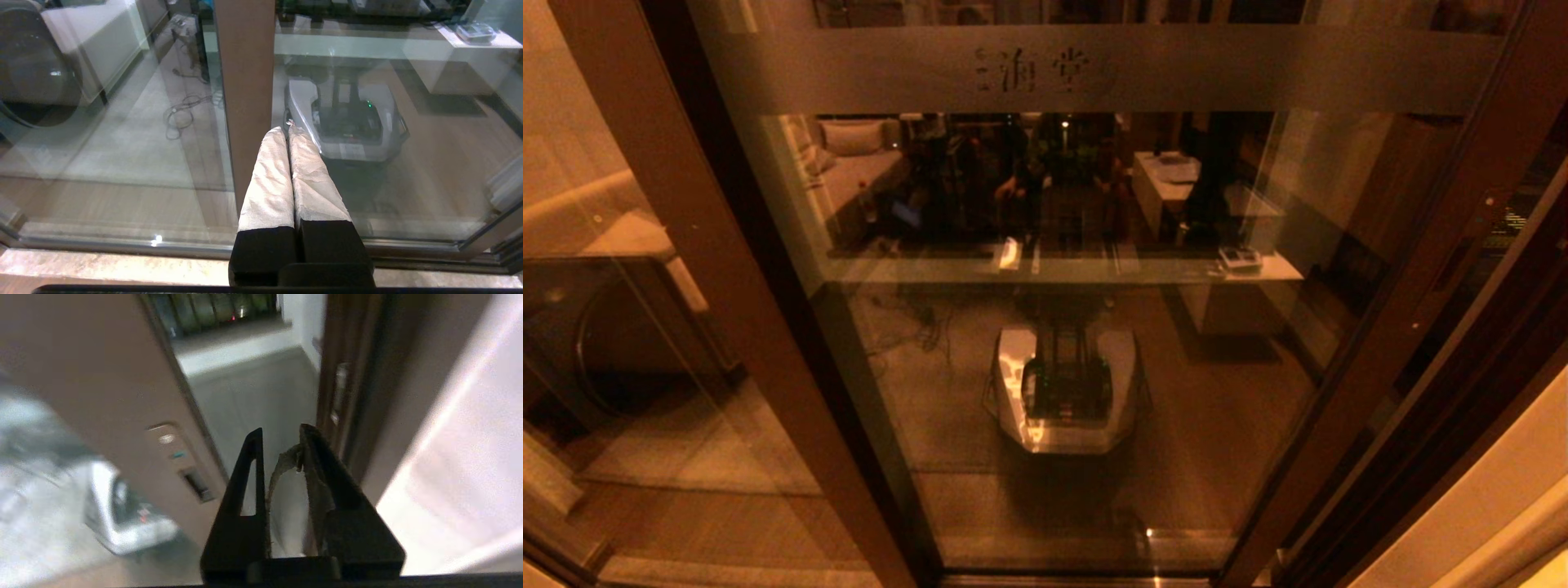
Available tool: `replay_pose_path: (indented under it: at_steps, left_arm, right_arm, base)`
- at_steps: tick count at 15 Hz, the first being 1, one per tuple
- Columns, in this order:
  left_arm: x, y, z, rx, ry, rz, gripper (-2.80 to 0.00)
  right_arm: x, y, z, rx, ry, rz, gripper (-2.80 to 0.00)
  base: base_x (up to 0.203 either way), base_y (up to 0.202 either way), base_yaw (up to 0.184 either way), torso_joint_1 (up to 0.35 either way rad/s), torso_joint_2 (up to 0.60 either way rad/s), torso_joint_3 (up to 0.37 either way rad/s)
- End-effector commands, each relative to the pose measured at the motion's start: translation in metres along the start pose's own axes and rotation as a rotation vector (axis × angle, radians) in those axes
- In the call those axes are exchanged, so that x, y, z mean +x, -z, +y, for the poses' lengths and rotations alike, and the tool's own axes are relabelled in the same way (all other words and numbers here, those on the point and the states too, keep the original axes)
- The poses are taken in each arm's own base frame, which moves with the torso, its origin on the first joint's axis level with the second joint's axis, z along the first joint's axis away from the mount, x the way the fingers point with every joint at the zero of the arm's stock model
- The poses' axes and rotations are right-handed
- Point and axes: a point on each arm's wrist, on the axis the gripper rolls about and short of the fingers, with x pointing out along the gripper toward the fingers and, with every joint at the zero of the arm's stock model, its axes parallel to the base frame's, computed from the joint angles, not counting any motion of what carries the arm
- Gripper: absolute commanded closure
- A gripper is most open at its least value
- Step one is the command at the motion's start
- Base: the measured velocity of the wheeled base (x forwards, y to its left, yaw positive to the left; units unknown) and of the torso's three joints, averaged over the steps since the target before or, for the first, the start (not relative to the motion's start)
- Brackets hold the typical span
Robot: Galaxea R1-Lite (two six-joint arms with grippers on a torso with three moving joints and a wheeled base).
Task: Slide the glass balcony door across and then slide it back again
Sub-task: Open the slid door
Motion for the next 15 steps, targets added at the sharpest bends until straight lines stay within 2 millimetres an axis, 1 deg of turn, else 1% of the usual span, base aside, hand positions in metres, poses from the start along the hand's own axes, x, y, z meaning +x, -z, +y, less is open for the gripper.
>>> replay_pose_path:
  at_steps: [1, 3, 5, 6, 8, 11, 13, 15]
  left_arm:
    - [0.0, 0.0, 0.0, 0.0, 0.0, 0.003, 0.0]
    - [0.0, 0.0, 0.0, 0.0, 0.0, 0.003, 0.0]
    - [0.0, 0.0, 0.0, 0.0, 0.0, 0.003, 0.0]
    - [0.0, 0.0, 0.0, 0.0, 0.0, 0.003, 0.0]
    - [0.0, 0.0, 0.0, 0.0, 0.0, 0.003, 0.0]
    - [0.0, 0.0, 0.0, 0.0, 0.0, 0.003, 0.0]
    - [0.0, 0.0, 0.0, 0.0, 0.0, 0.003, 0.0]
    - [0.0, 0.0, 0.0, 0.0, 0.0, 0.003, 0.0]
  right_arm:
    - [0.044, 0.02, -0.007, -0.007, -0.001, 0.082, 0.0]
    - [0.066, 0.019, -0.009, -0.038, 0.022, 0.079, 0.0]
    - [0.075, 0.021, -0.01, -0.043, 0.024, 0.084, 0.0]
    - [0.079, 0.022, -0.006, -0.044, 0.011, 0.084, 0.0]
    - [0.088, 0.021, 0.004, -0.049, -0.026, 0.079, 0.0]
    - [0.1, 0.021, 0.029, -0.061, -0.096, 0.07, 0.0]
    - [0.107, 0.021, 0.037, -0.071, -0.119, 0.039, 0.0]
    - [0.111, 0.024, 0.043, -0.07, -0.127, 0.048, 0.0]
  base:
    - [0.0, 0.0, 0.0, 0.0, 0.0, 0.0]
    - [0.0, 0.0, 0.0, 0.0, 0.0, 0.0]
    - [0.0, 0.0, 0.0, 0.0, 0.0, 0.0]
    - [0.0, 0.0, 0.0, 0.0, 0.0, 0.0]
    - [0.0, 0.0, 0.0, 0.0, 0.0, 0.0]
    - [0.0, 0.0, 0.0, 0.0, 0.0, 0.0]
    - [0.0, 0.0, 0.0, 0.0, 0.0, 0.0]
    - [0.0, 0.0, 0.0, 0.0, 0.0, 0.0]
